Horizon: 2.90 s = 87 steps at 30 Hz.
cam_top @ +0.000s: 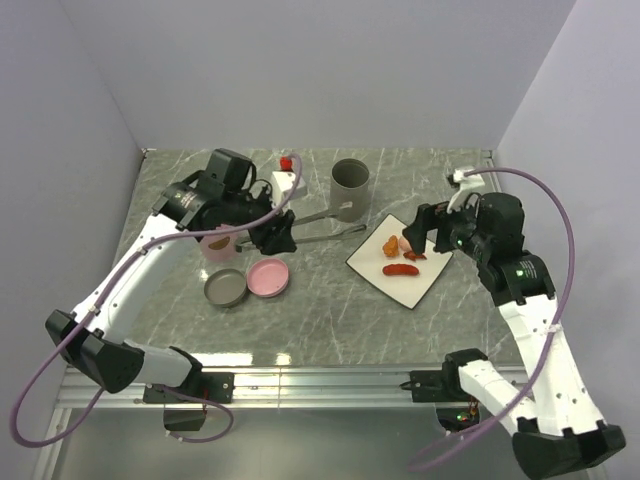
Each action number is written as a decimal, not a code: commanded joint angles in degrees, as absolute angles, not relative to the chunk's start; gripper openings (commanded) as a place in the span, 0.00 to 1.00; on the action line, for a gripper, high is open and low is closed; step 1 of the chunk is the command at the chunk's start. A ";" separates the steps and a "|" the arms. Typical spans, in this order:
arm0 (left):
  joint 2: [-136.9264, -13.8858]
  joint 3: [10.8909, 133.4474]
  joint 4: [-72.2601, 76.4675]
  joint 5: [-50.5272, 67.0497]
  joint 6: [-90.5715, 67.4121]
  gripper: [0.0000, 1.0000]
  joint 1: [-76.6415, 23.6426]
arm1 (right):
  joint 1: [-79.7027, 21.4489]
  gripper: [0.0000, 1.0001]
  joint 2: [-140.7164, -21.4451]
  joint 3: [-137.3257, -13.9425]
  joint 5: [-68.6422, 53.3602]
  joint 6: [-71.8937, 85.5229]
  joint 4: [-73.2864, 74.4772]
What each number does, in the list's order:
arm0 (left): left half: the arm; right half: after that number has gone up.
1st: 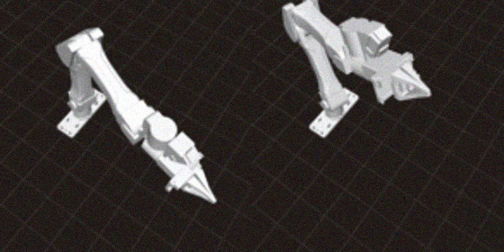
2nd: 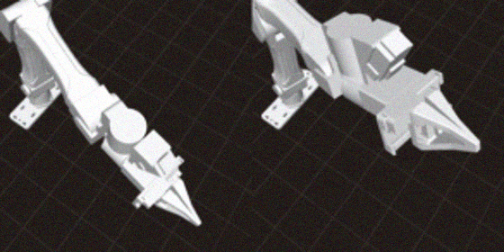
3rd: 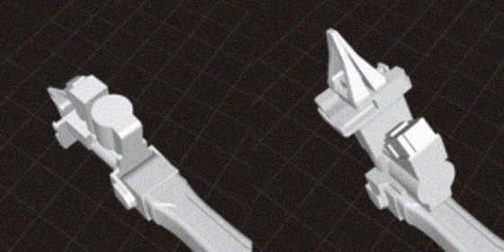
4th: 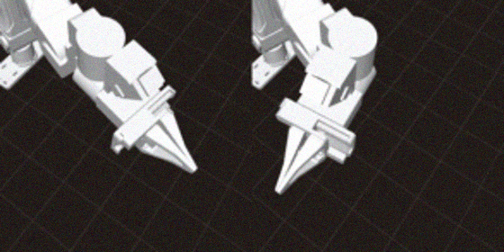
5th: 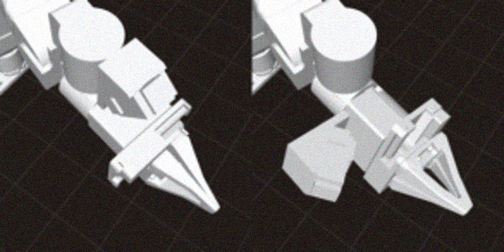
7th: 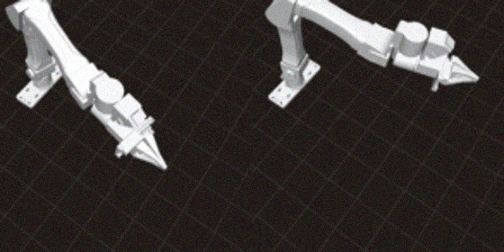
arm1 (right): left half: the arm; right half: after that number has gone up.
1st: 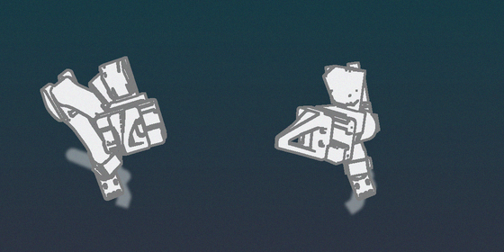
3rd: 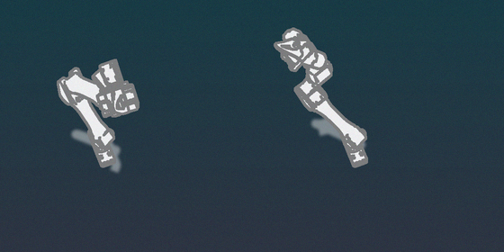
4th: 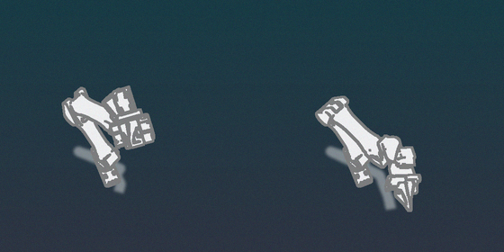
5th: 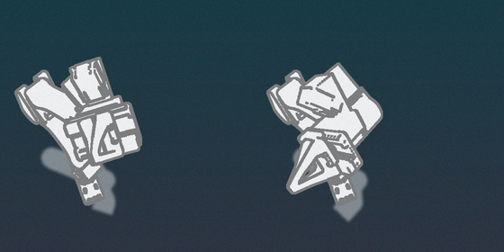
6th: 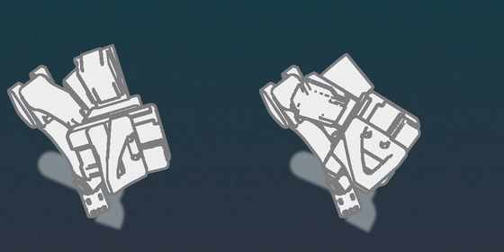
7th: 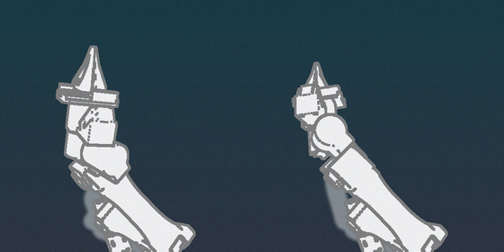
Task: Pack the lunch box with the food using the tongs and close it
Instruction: Pick up the clamp at the center of the board, then pick up the fake food from the plate.
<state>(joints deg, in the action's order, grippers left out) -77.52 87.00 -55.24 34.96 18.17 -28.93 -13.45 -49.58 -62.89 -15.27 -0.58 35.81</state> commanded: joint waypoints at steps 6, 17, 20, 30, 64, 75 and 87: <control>-83.30 88.76 -50.02 26.81 19.95 0.57 -38.14 | 2.54 0.97 -49.57 -60.20 -29.34 11.51 37.44; -98.78 99.48 -45.00 24.70 16.79 0.57 -40.60 | 13.09 0.98 -54.14 -66.08 -35.32 10.81 40.52; -103.52 104.31 -46.05 24.96 17.22 0.58 -41.13 | 14.32 0.98 -55.81 -68.02 -36.47 10.20 41.04; -112.14 108.02 -42.55 25.66 17.84 0.61 -43.15 | 14.77 0.98 -59.06 -74.61 -37.97 8.17 42.80; -125.68 115.05 -38.85 23.29 16.43 0.56 -45.18 | 14.77 1.00 -61.08 -76.73 -41.48 2.99 46.05; -127.62 117.86 -41.22 21.09 16.96 0.53 -45.44 | 14.85 1.00 -61.61 -76.55 -41.57 3.25 45.62; -128.67 118.56 -42.89 21.45 17.05 0.50 -46.67 | 14.85 1.00 -61.79 -76.82 -41.40 3.08 45.70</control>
